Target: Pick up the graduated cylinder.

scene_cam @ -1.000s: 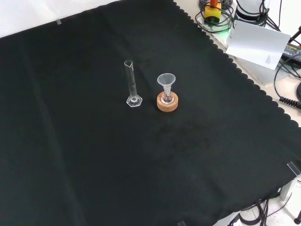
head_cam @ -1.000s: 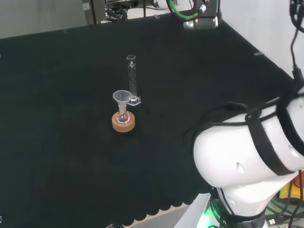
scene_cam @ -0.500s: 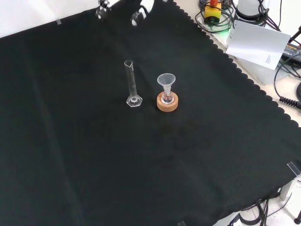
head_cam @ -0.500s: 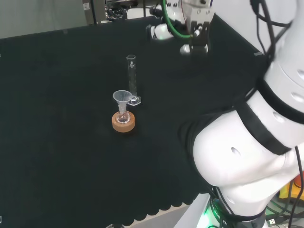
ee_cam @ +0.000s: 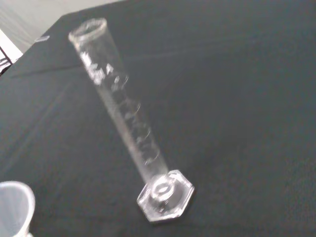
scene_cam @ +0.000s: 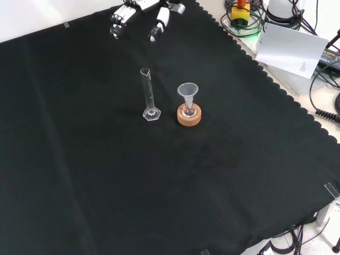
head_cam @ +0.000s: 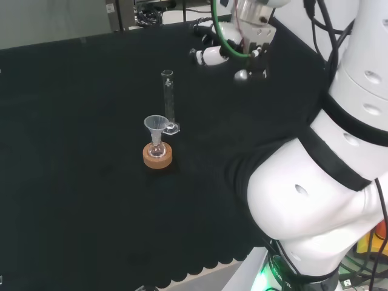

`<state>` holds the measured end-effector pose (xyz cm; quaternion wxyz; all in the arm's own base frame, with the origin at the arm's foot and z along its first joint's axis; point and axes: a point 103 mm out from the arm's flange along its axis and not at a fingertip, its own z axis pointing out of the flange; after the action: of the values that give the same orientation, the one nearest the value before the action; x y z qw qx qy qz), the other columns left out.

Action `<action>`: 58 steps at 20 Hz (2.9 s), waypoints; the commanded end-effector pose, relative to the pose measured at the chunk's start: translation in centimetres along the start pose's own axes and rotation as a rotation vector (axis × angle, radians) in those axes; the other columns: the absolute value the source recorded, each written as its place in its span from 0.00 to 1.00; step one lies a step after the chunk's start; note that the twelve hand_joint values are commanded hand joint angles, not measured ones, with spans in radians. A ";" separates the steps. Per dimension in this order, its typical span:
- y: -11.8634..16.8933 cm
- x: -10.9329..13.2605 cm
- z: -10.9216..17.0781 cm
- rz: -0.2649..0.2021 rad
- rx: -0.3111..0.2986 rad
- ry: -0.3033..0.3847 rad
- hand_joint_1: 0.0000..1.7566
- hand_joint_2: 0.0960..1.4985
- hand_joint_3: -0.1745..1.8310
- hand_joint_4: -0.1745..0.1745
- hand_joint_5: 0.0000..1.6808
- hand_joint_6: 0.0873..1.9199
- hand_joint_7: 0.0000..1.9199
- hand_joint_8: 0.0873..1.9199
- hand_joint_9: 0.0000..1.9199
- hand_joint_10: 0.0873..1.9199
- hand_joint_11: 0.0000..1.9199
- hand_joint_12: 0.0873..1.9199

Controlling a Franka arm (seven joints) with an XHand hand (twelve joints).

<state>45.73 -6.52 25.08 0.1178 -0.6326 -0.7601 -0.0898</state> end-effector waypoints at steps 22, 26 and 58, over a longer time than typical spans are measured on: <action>0.2 -2.4 13.2 -0.113 0.008 0.269 0.44 0.53 0.28 0.35 0.28 0.00 0.16 0.30 0.28 0.28 0.16 0.68; 0.4 -2.4 14.0 -0.116 0.008 0.312 0.48 0.49 0.31 0.35 0.29 0.00 0.17 0.30 0.30 0.27 0.17 0.67; 5.7 0.3 20.3 -0.192 -0.088 0.621 0.54 0.42 0.37 0.36 0.36 0.01 0.24 0.30 0.35 0.25 0.23 0.65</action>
<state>49.73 0.14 6.13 0.2988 -0.5117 -0.7448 -0.3068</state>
